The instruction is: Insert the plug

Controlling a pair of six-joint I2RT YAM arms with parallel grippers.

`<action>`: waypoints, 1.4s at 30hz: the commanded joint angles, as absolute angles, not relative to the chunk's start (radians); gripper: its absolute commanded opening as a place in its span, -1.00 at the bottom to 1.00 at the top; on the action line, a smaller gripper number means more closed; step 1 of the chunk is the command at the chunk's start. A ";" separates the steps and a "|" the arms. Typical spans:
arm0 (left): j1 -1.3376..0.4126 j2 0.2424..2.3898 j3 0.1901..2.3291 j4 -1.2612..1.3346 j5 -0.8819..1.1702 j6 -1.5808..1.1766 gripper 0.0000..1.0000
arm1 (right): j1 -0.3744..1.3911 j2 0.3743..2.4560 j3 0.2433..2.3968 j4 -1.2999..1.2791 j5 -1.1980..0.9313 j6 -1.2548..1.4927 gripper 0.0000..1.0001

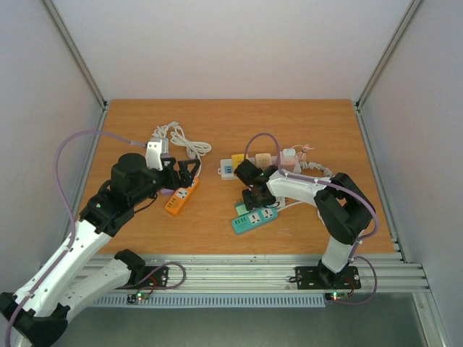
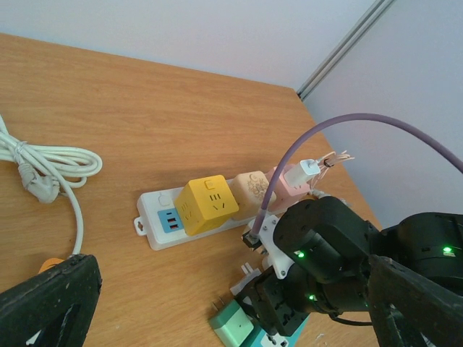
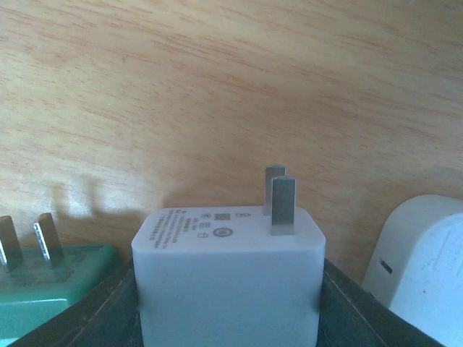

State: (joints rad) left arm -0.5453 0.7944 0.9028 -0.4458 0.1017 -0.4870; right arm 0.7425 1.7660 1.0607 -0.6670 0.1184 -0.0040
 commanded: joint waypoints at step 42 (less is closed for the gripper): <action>-0.887 1.046 0.568 0.617 -0.059 -0.363 0.61 | 0.746 1.214 1.081 -0.264 -0.153 1.312 -0.23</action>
State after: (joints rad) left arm -0.8558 1.0019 0.5503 0.4168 0.0170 -0.4129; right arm 0.7425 1.2175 1.0328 -0.2836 -0.1383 1.1904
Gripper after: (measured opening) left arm 0.824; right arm 0.545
